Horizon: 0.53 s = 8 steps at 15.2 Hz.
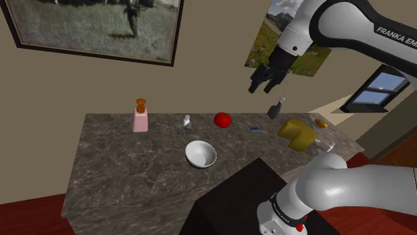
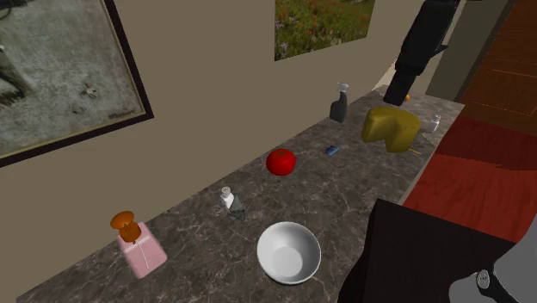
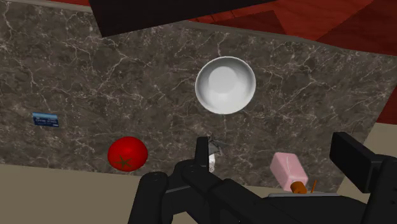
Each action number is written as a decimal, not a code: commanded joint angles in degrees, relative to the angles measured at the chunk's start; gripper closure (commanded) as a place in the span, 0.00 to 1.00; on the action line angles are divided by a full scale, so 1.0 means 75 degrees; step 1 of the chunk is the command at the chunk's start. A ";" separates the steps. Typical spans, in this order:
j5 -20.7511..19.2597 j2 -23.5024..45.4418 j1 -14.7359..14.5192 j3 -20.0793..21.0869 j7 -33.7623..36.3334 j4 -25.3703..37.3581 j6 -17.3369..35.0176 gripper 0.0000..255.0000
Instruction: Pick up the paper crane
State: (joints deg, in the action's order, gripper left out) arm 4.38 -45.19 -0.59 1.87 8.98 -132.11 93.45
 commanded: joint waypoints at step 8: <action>0.0081 0.1014 0.0122 0.0079 0.0156 -0.0856 0.1920 0.00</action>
State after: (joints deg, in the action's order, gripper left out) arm 5.11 -39.26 0.02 2.76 10.41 -138.17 105.63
